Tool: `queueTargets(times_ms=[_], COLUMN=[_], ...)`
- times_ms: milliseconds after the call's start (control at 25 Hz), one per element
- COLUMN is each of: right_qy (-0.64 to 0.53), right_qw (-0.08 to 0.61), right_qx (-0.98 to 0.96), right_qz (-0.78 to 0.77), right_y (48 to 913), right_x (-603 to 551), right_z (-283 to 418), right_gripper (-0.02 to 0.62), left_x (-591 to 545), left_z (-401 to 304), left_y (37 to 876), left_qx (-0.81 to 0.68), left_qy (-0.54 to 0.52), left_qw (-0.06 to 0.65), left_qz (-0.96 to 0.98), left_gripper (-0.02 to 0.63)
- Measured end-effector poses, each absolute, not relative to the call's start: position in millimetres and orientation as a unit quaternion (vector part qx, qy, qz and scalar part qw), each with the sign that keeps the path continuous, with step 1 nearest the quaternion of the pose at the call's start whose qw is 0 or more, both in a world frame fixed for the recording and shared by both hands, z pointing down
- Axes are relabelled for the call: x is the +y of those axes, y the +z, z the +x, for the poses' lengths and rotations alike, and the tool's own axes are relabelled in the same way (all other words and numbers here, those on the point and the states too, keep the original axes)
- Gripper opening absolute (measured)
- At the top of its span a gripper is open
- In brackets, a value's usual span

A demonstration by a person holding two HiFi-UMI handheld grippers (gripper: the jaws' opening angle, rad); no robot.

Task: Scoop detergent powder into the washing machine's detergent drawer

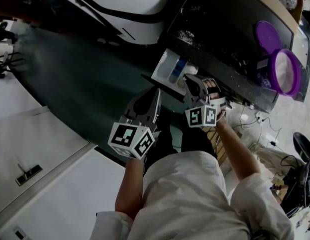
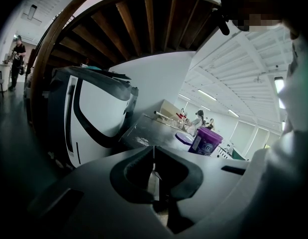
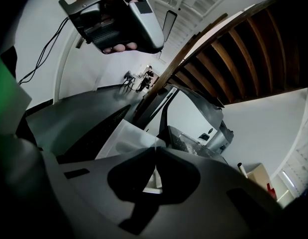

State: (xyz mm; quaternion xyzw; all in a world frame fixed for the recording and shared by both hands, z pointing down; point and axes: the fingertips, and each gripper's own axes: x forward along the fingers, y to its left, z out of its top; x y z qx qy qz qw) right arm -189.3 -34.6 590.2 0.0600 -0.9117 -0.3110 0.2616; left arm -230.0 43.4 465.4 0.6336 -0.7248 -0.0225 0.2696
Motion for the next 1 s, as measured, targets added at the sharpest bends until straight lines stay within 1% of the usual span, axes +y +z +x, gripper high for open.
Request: queueTargets(times_ms=[520,1000], right_qy=[-0.297,-0.139], right_qw=[0.232,0.204], right_qx=[-0.923,-0.960], right_qz=[0.081,0.131], right_y=[551.3,505.5], right_x=[-26.0,-38.7], right_z=[-182.9,-171.8], right_gripper=[0.014,0.015], left_x=[52.6,53.1], left_z=[-226.6,-230.7], left_y=[452.0,425.8], left_qx=[-0.725,-0.728], left_qy=[-0.027,-0.042], left_qw=[0.253,0.223], left_qz=[0.640,0.647], left_gripper=[0.026,0.026])
